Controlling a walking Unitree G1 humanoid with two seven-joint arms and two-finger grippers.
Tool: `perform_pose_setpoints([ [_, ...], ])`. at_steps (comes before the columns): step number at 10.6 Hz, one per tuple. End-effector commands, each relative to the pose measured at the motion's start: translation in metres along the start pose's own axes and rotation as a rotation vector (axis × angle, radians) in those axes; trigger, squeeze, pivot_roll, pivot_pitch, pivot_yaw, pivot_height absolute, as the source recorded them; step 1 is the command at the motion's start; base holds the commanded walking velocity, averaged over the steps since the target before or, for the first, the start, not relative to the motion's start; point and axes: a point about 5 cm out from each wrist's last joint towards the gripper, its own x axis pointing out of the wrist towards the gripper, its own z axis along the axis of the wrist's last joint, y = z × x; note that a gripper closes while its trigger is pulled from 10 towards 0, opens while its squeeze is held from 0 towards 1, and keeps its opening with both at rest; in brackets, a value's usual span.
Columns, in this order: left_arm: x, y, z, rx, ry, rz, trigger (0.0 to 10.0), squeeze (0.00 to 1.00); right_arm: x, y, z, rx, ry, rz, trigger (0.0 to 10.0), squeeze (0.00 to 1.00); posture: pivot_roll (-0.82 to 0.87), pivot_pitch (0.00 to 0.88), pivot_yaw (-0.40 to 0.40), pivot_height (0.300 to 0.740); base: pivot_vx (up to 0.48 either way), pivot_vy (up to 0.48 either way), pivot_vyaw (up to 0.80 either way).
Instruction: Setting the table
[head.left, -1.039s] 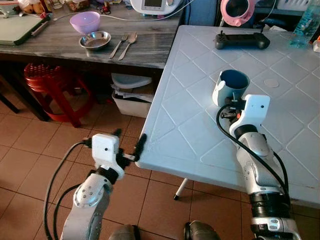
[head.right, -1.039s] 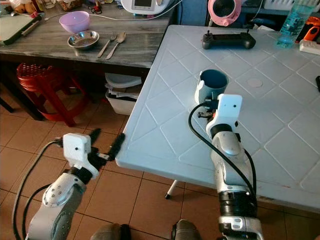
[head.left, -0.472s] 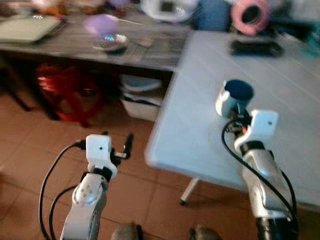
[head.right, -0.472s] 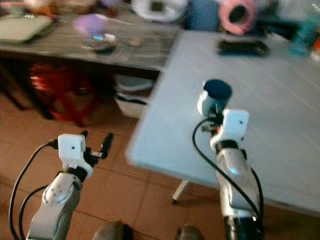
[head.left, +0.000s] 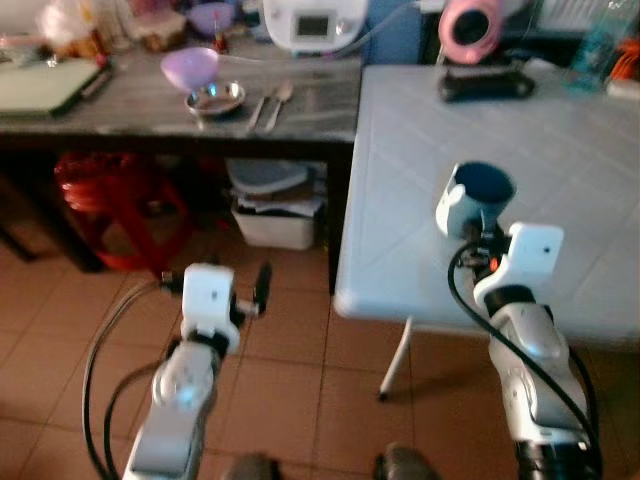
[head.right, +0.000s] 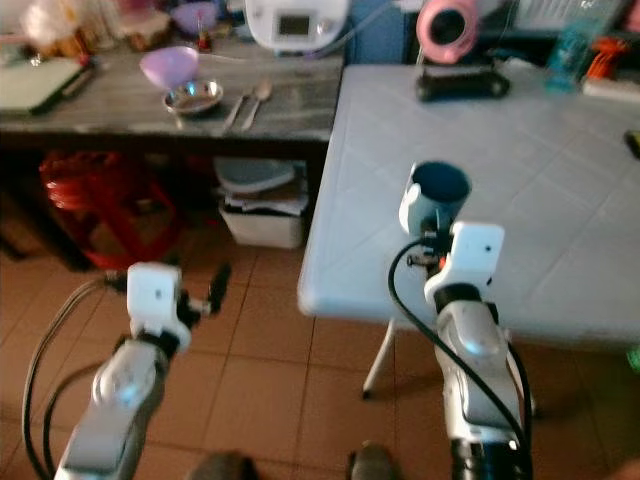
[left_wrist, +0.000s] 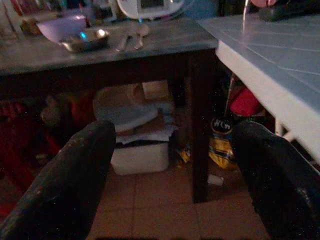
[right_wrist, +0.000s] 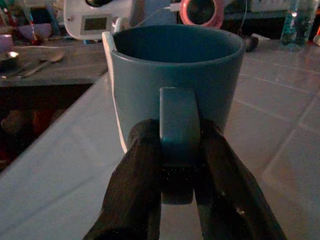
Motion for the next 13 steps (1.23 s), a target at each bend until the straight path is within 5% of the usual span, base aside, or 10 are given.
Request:
perform_pose_setpoints([
  [1,-0.002,0.008,-0.002,0.024,0.013,0.028,10.0,0.0,0.003,0.011,0.01,0.012,-0.041,0.036,10.0,0.0,-0.05,0.053,0.057,0.74,0.0,0.424,0.0],
  [5,-0.003,0.004,-0.001,0.032,0.002,0.021,10.0,0.0,0.008,0.014,0.016,0.019,-0.064,0.05,10.0,0.0,-0.05,0.057,0.054,0.74,0.268,0.341,0.0],
  [9,0.0,-0.001,0.001,0.027,-0.007,0.007,10.0,0.0,0.013,0.024,0.021,-0.011,-0.084,0.107,10.0,0.0,-0.05,0.054,0.053,0.74,0.471,0.0,0.0],
  [13,0.0,-0.003,0.0,0.021,-0.009,0.005,10.0,0.0,0.01,0.025,0.019,-0.014,-0.082,0.107,10.0,0.0,-0.05,0.053,0.049,0.74,0.48,0.0,0.7],
])
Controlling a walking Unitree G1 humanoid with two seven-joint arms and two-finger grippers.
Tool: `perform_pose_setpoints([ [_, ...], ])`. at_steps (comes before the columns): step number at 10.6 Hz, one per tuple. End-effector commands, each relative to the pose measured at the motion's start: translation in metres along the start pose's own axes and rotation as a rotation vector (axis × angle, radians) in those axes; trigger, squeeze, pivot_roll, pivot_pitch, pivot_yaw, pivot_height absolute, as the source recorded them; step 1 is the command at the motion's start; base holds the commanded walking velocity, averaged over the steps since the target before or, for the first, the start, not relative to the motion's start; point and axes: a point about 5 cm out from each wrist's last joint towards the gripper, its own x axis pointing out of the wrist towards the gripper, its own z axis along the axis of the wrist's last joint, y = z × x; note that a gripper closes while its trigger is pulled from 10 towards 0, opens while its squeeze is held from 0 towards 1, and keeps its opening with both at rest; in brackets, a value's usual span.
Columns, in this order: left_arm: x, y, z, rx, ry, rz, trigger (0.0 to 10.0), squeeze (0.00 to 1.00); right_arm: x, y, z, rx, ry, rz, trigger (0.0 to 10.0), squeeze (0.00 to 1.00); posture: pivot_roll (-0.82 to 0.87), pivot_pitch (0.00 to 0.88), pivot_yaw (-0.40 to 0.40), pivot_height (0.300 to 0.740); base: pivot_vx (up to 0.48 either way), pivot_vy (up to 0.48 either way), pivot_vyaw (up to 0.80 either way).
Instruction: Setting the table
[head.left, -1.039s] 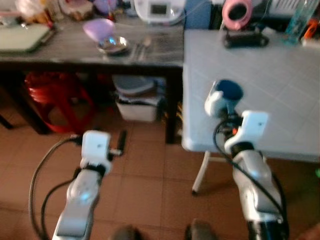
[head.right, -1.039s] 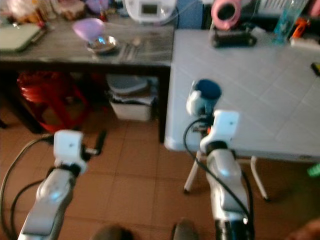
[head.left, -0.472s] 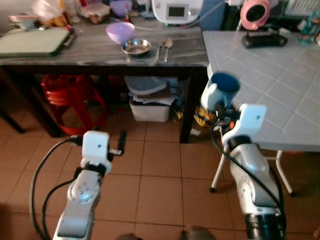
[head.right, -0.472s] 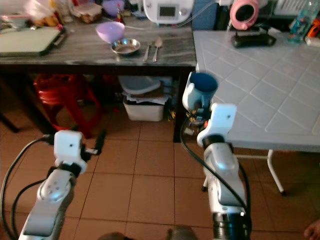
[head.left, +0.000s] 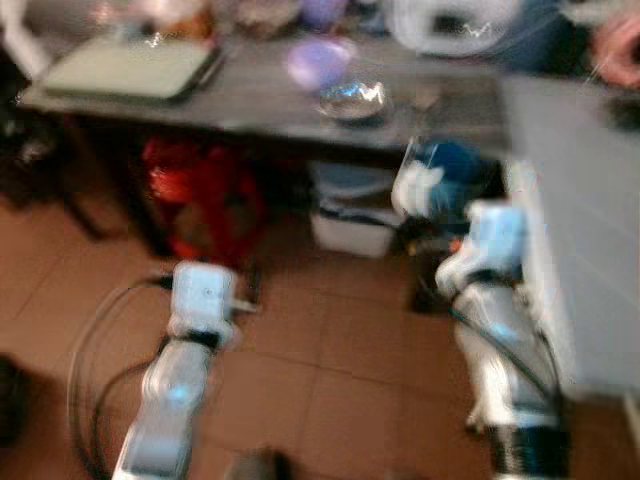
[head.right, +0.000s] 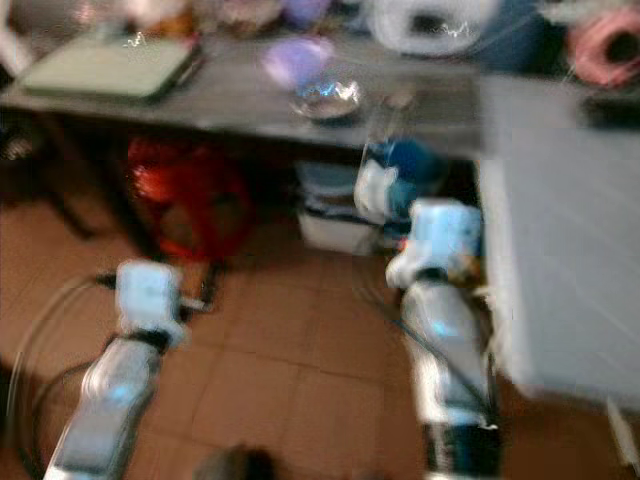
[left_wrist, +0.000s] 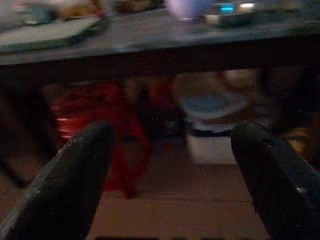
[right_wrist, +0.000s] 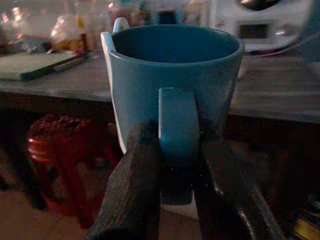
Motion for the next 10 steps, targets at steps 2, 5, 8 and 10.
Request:
perform_pose_setpoints([
  [2,0.002,-0.005,0.003,-0.005,-0.011,-0.021,10.0,0.0,-0.009,-0.008,0.004,0.007,-0.024,-0.035,10.0,0.0,-0.06,0.051,0.05,0.74,0.48,0.0,0.4],
  [5,-0.001,-0.018,0.005,-0.019,-0.027,-0.131,10.0,0.0,-0.019,-0.013,0.002,0.016,-0.013,-0.09,10.0,0.0,-0.05,0.046,0.045,0.74,0.461,0.0,0.0],
  [8,-0.003,-0.019,0.006,-0.04,-0.026,-0.169,10.0,0.0,-0.06,-0.021,-0.015,0.007,0.092,-0.142,10.0,0.0,-0.06,0.049,0.051,0.74,0.416,-0.084,0.0],
  [10,-0.001,-0.028,0.009,-0.058,-0.047,-0.252,10.0,0.0,-0.048,-0.025,-0.009,0.007,0.07,-0.161,10.0,0.0,-0.07,0.041,0.056,0.74,0.354,-0.319,-0.8],
])
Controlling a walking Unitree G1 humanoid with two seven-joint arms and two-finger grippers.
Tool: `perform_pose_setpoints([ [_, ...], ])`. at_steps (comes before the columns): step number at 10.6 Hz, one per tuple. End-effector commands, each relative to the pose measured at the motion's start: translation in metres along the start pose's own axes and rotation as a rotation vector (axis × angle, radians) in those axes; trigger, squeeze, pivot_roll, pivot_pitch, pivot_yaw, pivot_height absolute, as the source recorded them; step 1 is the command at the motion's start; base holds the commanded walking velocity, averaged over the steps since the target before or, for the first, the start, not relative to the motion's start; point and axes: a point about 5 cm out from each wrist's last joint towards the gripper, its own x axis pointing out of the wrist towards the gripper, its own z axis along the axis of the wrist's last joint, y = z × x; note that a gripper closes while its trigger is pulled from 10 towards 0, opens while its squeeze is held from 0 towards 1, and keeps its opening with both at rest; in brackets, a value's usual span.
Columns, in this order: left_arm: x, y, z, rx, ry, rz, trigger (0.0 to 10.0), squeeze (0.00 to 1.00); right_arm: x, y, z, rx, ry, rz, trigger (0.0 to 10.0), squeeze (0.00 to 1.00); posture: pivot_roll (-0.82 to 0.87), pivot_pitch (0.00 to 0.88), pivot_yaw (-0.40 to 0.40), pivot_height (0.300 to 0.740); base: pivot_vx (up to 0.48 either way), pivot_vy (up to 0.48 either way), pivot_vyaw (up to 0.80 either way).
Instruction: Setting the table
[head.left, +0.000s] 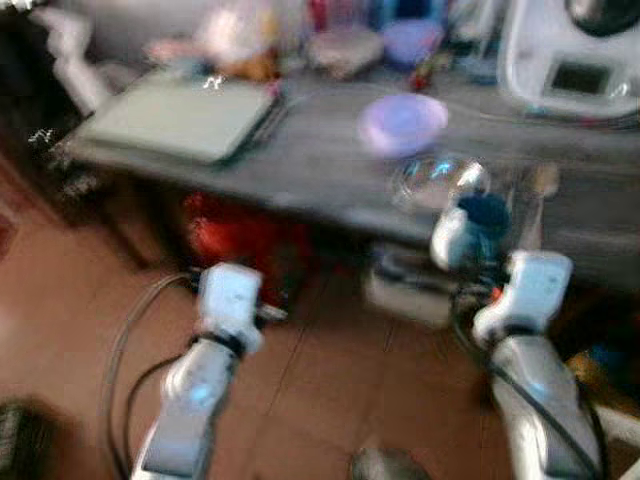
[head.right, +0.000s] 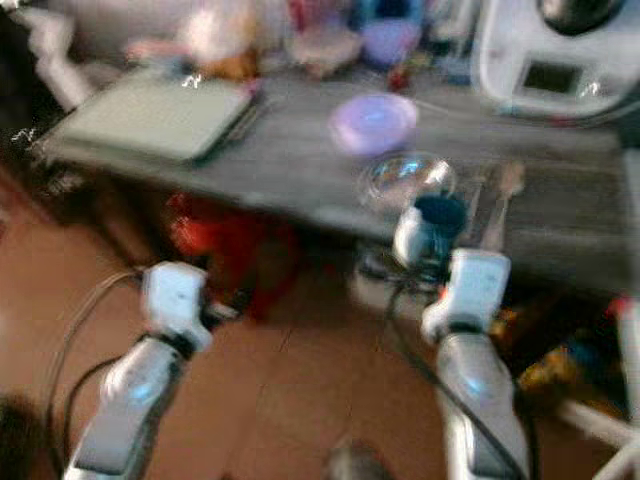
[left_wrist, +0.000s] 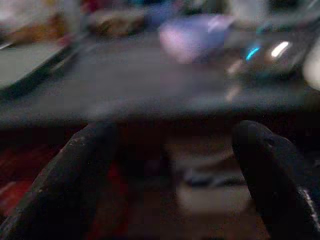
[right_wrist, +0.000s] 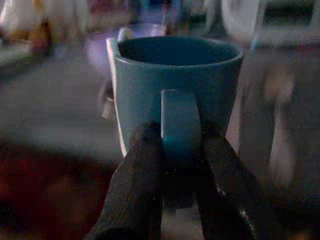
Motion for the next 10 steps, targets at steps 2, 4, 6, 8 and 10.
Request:
perform_pose_setpoints([
  [2,-0.006,0.012,0.0,0.003,0.001,0.033,10.0,0.0,0.003,0.014,0.003,-0.001,-0.011,0.045,10.0,0.0,-0.06,0.035,0.049,0.74,0.152,-0.394,-0.8],
  [4,-0.011,0.019,0.002,-0.066,-0.027,0.076,10.0,0.0,0.008,0.017,0.006,0.001,-0.025,0.059,10.0,0.0,-0.05,0.034,0.044,0.74,0.0,0.0,-0.8],
  [6,-0.011,0.02,0.002,-0.062,-0.028,0.079,10.0,0.0,0.012,0.019,0.01,-0.005,-0.046,0.071,10.0,0.0,-0.05,0.032,0.046,0.74,0.0,0.0,-0.8],
  [8,-0.011,0.022,0.003,-0.059,-0.033,0.082,10.0,0.0,0.018,0.021,0.015,-0.012,-0.078,0.075,10.0,0.0,-0.05,0.03,0.049,0.74,0.0,0.0,0.0],
  [10,-0.011,0.025,0.004,-0.047,-0.035,0.098,10.0,0.0,0.025,0.02,0.02,-0.019,-0.103,0.067,10.0,0.0,-0.05,0.028,0.05,0.74,0.0,0.0,0.0],
])
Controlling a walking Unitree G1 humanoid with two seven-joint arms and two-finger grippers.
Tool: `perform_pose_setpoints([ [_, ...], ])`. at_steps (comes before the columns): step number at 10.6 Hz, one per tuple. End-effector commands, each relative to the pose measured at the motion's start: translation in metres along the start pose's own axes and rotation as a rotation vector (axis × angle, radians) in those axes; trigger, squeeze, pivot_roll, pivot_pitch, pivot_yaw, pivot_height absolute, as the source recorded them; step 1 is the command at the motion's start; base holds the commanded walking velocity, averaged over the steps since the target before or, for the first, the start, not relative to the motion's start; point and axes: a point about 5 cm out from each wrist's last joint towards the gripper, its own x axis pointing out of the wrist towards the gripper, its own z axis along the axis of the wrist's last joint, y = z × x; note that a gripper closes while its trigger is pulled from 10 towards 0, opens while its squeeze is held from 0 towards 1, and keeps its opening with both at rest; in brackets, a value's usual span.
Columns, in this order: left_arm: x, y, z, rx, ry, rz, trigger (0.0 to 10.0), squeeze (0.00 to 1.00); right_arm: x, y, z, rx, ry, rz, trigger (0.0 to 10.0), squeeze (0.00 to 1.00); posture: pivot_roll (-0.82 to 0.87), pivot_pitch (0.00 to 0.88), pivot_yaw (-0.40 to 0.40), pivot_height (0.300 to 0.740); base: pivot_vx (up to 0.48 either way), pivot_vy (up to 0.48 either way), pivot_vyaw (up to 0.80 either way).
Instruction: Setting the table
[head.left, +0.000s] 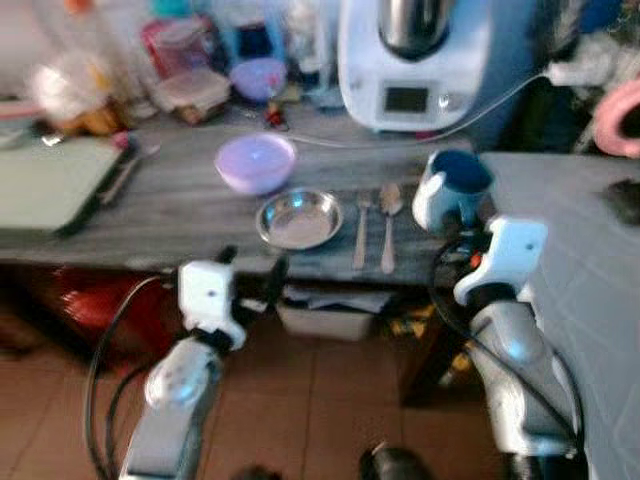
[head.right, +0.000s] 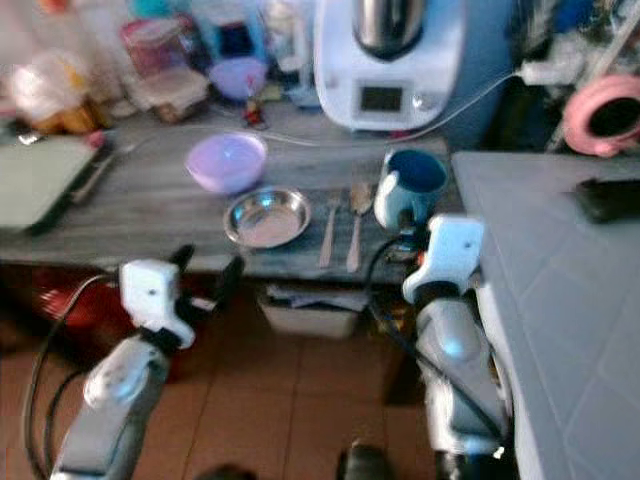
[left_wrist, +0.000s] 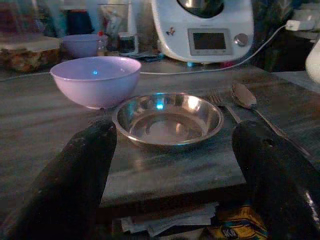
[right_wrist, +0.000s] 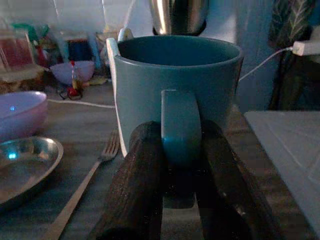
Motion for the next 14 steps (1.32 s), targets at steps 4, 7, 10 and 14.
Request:
perform_pose_setpoints([
  [4,-0.002,0.006,0.002,0.051,0.0,0.014,10.0,0.0,0.024,-0.007,0.017,-0.034,-0.075,-0.014,10.0,0.0,-0.04,0.035,0.051,0.74,0.296,0.0,0.2],
  [7,-0.002,0.004,0.004,0.045,-0.006,0.014,10.0,0.0,0.018,-0.005,0.012,-0.009,-0.061,-0.007,10.0,0.0,-0.05,0.041,0.054,0.74,0.48,0.0,0.0],
  [10,-0.003,0.005,0.004,0.041,-0.005,0.02,10.0,0.0,0.022,-0.009,0.012,-0.042,-0.059,-0.02,10.0,0.0,-0.05,0.051,0.053,0.74,0.365,0.0,0.0],
  [14,-0.012,0.025,0.009,0.011,-0.026,0.166,10.0,0.0,0.034,-0.007,0.013,-0.037,-0.05,0.048,10.0,0.0,-0.04,0.072,0.046,0.74,0.0,0.0,0.0],
])
